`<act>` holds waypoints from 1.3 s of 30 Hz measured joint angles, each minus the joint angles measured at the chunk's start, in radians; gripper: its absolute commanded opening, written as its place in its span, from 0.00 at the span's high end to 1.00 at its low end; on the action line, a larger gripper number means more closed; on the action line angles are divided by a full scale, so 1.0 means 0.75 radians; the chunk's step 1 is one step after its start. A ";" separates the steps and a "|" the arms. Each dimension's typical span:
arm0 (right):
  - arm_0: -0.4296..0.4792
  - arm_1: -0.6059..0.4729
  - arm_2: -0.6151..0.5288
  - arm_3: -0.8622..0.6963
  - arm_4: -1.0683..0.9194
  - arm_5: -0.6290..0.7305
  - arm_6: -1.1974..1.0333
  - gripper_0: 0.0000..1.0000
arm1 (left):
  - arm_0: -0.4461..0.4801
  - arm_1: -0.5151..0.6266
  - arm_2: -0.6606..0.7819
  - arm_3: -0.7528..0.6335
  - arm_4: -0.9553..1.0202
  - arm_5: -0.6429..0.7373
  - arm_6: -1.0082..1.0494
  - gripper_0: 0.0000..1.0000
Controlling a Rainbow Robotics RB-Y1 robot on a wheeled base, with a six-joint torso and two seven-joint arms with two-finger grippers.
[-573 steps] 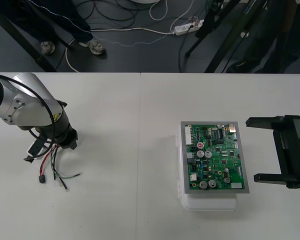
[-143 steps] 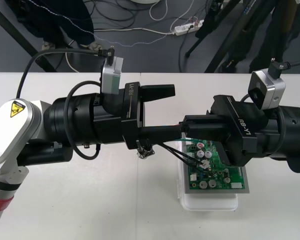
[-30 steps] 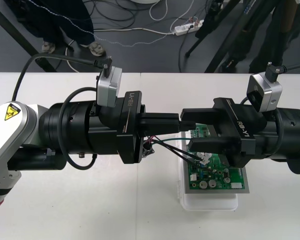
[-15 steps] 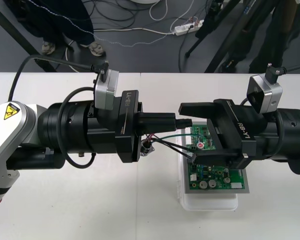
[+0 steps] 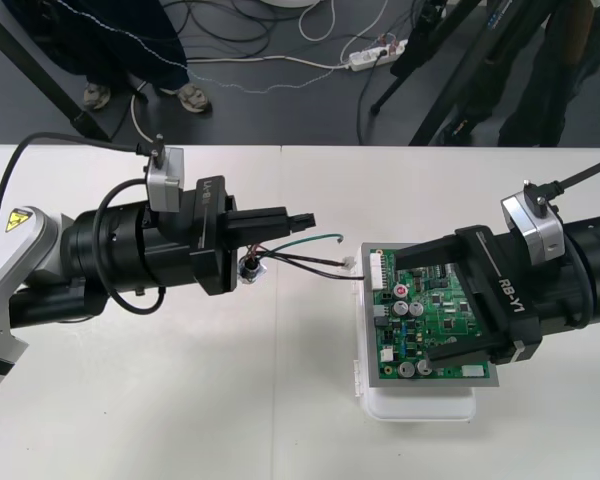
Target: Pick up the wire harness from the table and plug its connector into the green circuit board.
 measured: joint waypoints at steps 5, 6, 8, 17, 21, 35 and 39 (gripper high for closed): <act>-0.032 -0.047 -0.067 0.000 0.111 -0.066 0.000 0.00 | -0.009 0.000 0.006 0.160 0.051 -0.120 -0.017 1.00; -0.038 -0.061 -0.075 0.000 0.134 -0.066 0.000 0.00 | -0.014 0.000 0.006 0.194 0.060 -0.146 -0.023 1.00; -0.049 -0.089 -0.086 0.000 0.184 -0.066 0.000 0.00 | -0.026 0.000 0.006 0.260 0.071 -0.194 -0.051 1.00; -0.059 -0.219 -0.132 0.001 0.453 -0.067 0.000 0.00 | -0.094 0.000 0.006 0.492 0.077 -0.366 -0.391 1.00; -0.059 -0.262 -0.136 0.000 0.566 -0.067 0.000 0.00 | -0.127 0.000 0.006 0.583 0.077 -0.429 -0.416 1.00; -0.039 -0.339 -0.136 -0.054 1.007 -0.069 0.000 0.00 | -0.264 -0.039 -0.098 0.954 0.076 -0.555 -0.581 1.00; -0.019 -0.339 -0.113 -0.090 1.119 -0.069 0.000 0.00 | -0.279 -0.045 -0.172 0.962 0.076 -0.556 -0.619 1.00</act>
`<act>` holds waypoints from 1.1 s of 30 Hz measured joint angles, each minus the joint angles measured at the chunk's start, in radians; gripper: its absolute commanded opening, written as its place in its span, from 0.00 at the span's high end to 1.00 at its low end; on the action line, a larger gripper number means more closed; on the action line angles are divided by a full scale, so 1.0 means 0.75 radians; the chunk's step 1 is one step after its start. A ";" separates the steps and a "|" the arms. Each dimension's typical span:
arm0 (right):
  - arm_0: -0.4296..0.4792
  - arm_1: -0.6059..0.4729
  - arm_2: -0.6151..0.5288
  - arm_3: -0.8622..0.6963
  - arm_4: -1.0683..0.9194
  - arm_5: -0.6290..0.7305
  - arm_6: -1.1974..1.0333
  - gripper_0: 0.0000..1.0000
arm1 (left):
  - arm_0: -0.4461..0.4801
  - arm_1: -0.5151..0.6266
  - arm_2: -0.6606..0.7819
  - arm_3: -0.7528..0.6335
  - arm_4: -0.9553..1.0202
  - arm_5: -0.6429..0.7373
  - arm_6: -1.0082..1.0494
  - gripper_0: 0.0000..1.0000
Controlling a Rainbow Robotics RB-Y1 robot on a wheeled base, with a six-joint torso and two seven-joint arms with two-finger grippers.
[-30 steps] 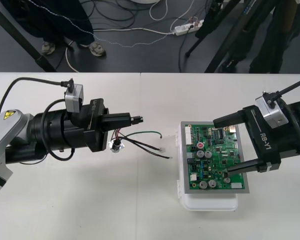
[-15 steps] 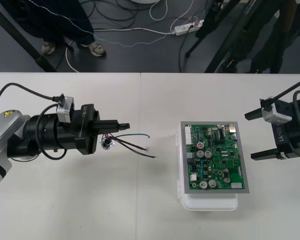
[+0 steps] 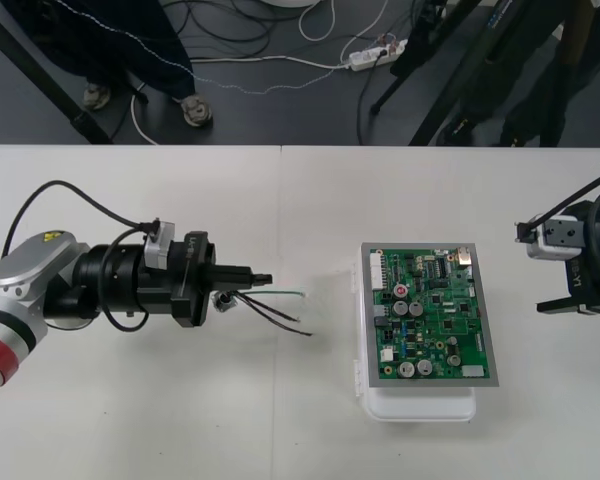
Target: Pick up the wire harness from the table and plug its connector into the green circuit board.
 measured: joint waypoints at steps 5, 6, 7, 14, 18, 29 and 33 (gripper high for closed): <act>0.003 0.002 0.087 -0.003 0.123 0.000 0.007 0.00 | -0.005 -0.047 -0.064 0.000 0.000 0.000 0.000 1.00; 0.003 0.006 0.102 -0.003 0.149 0.000 0.012 0.00 | -0.006 -0.059 -0.074 0.001 0.000 0.000 0.000 1.00; 0.003 0.012 0.115 -0.003 0.177 0.000 0.023 0.00 | -0.006 -0.071 -0.085 0.001 0.000 0.000 0.000 1.00; 0.004 0.090 0.168 -0.003 0.321 0.000 0.069 0.00 | -0.013 -0.121 -0.139 0.002 0.000 0.005 0.000 1.00; 0.004 0.151 0.177 -0.003 0.367 0.000 0.069 0.00 | -0.020 -0.127 -0.153 0.002 -0.002 0.016 0.000 1.00; 0.004 0.215 0.200 -0.003 0.381 0.000 0.069 0.00 | -0.030 -0.141 -0.154 0.002 -0.037 0.082 0.000 1.00; 0.004 0.216 0.211 -0.004 0.386 0.000 0.074 0.00 | -0.042 -0.154 -0.154 0.002 -0.064 0.108 0.000 1.00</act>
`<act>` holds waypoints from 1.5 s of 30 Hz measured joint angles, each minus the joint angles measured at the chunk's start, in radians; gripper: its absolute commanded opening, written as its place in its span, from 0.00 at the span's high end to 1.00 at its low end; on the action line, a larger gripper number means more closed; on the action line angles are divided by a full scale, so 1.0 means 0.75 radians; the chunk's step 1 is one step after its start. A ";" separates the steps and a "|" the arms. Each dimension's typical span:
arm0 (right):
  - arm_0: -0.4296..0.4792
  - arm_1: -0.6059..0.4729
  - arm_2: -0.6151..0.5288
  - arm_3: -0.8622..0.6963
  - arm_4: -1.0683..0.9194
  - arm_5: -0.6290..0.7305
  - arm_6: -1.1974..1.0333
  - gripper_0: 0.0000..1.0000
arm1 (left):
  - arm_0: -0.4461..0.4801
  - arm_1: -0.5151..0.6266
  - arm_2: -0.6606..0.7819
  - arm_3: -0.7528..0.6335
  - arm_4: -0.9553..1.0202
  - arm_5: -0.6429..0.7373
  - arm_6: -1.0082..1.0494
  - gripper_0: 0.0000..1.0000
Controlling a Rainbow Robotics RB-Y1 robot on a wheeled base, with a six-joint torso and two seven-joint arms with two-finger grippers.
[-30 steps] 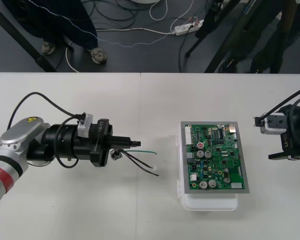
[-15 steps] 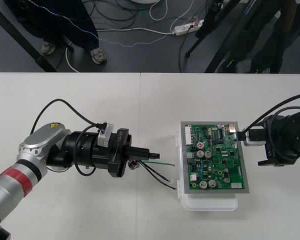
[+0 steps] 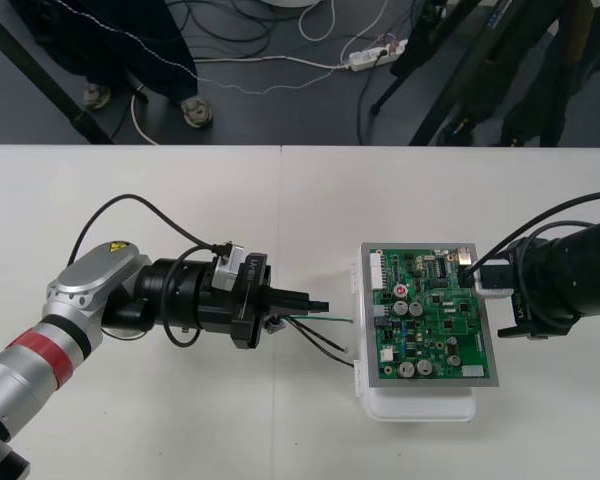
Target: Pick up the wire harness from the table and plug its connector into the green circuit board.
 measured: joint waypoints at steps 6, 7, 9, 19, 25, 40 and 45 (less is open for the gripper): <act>0.000 0.000 0.030 -0.022 0.017 0.000 0.007 0.00 | -0.020 -0.017 0.000 0.000 -0.030 0.036 0.000 1.00; 0.000 0.000 0.035 -0.025 0.019 0.000 0.010 0.00 | -0.023 -0.020 0.000 0.000 -0.037 0.041 0.000 1.00; 0.000 0.001 0.042 -0.027 0.024 0.000 0.021 0.00 | -0.026 -0.026 0.000 0.000 -0.052 0.050 0.000 1.00; 0.001 0.001 0.067 -0.028 0.057 0.000 0.058 0.00 | -0.027 -0.077 0.000 0.001 -0.101 0.070 -0.001 1.00; 0.009 0.001 0.071 -0.028 0.085 0.000 0.058 0.00 | -0.027 -0.103 0.000 0.001 -0.118 0.075 -0.001 1.00; 0.012 0.001 0.131 -0.087 0.179 0.000 0.018 0.00 | -0.026 -0.121 0.000 0.001 -0.133 0.076 -0.010 1.00; 0.013 0.001 0.151 -0.096 0.208 0.000 -0.054 0.00 | -0.021 -0.122 0.000 0.001 -0.134 0.079 -0.025 1.00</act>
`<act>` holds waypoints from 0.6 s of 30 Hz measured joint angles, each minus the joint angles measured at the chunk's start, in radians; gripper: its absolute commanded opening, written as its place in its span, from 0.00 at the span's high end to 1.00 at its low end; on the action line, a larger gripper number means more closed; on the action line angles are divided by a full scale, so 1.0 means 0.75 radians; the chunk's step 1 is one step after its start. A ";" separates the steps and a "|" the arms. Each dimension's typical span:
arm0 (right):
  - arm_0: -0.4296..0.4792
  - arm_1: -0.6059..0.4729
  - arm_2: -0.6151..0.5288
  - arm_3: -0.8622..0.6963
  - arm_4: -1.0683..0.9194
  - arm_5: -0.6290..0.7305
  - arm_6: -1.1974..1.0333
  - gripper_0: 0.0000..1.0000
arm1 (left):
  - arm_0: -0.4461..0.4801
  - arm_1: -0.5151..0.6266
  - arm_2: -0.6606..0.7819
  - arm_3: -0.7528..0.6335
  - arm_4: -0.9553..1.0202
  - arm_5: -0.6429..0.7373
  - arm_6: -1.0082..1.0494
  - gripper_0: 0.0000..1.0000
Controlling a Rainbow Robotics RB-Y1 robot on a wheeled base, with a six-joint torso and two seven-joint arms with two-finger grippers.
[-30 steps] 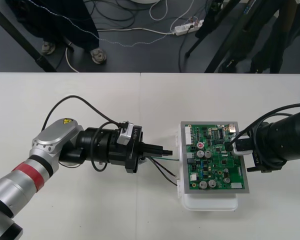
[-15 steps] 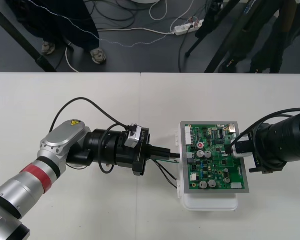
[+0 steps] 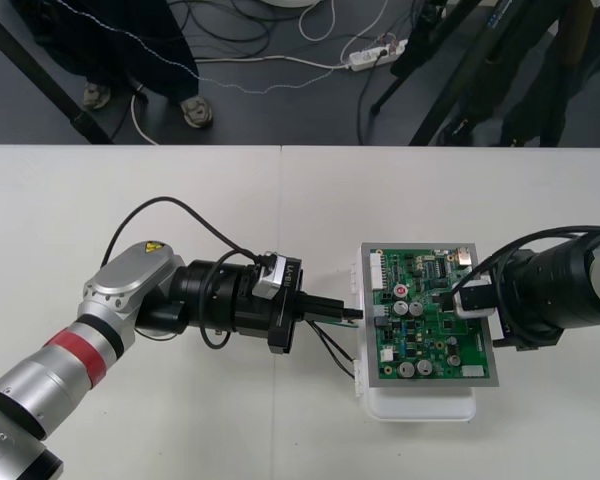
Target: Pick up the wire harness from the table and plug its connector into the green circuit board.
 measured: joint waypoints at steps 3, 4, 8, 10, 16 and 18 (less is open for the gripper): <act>0.000 0.000 0.008 -0.004 0.020 0.000 -0.019 0.00 | 0.011 -0.001 0.000 -0.013 -0.011 0.020 0.000 1.00; 0.000 0.000 0.011 -0.005 0.030 0.000 -0.019 0.00 | 0.016 -0.002 0.000 -0.020 -0.016 0.030 0.000 1.00; 0.000 0.000 0.022 -0.014 0.050 0.000 -0.019 0.00 | 0.034 -0.002 0.000 -0.049 -0.028 0.066 0.000 1.00; 0.001 0.000 0.025 -0.016 0.050 0.000 -0.019 0.00 | 0.041 -0.002 0.000 -0.055 -0.037 0.078 0.000 1.00; 0.001 0.000 0.026 -0.032 0.050 0.000 -0.020 0.00 | 0.048 -0.002 0.000 -0.057 -0.048 0.090 0.000 1.00; 0.001 0.000 0.026 -0.035 0.050 0.000 -0.022 0.00 | 0.049 -0.002 0.000 -0.058 -0.056 0.090 0.000 1.00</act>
